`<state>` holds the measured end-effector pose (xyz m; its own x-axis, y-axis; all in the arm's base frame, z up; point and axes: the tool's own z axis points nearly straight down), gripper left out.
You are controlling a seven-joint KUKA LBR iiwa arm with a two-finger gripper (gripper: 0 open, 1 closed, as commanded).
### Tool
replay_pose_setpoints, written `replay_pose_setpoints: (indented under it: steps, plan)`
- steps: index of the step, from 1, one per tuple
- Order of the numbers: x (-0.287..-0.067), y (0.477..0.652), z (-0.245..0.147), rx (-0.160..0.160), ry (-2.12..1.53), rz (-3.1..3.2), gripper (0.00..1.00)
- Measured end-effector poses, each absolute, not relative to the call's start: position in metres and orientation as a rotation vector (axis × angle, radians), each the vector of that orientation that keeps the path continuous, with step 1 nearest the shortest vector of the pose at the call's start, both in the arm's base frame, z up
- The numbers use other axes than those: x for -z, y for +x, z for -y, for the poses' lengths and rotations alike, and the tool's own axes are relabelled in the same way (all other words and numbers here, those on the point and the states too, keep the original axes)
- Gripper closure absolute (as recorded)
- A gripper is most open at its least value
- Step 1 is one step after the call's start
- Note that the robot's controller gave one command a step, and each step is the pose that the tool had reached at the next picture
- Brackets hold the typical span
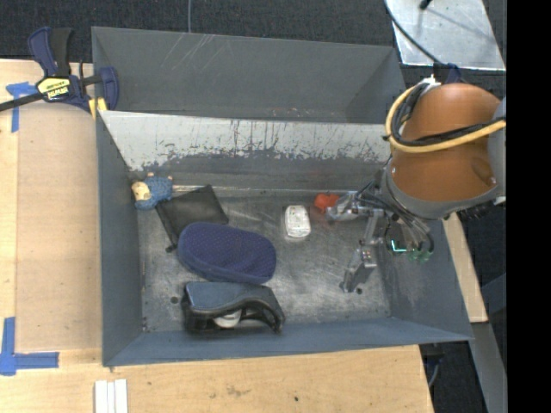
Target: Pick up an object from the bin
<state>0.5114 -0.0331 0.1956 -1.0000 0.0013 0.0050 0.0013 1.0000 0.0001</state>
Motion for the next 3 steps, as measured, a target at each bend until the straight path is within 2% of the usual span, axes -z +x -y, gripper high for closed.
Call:
replay_pose_setpoints:
  steps: [1,2,3]
  plan:
    - [-0.151,0.545,-0.033,0.004,0.118,3.141,0.0]
    - [-0.073,0.59,-0.144,-0.005,0.259,3.135,0.0]
    - [-0.079,0.593,-0.144,0.004,0.252,3.148,1.0]
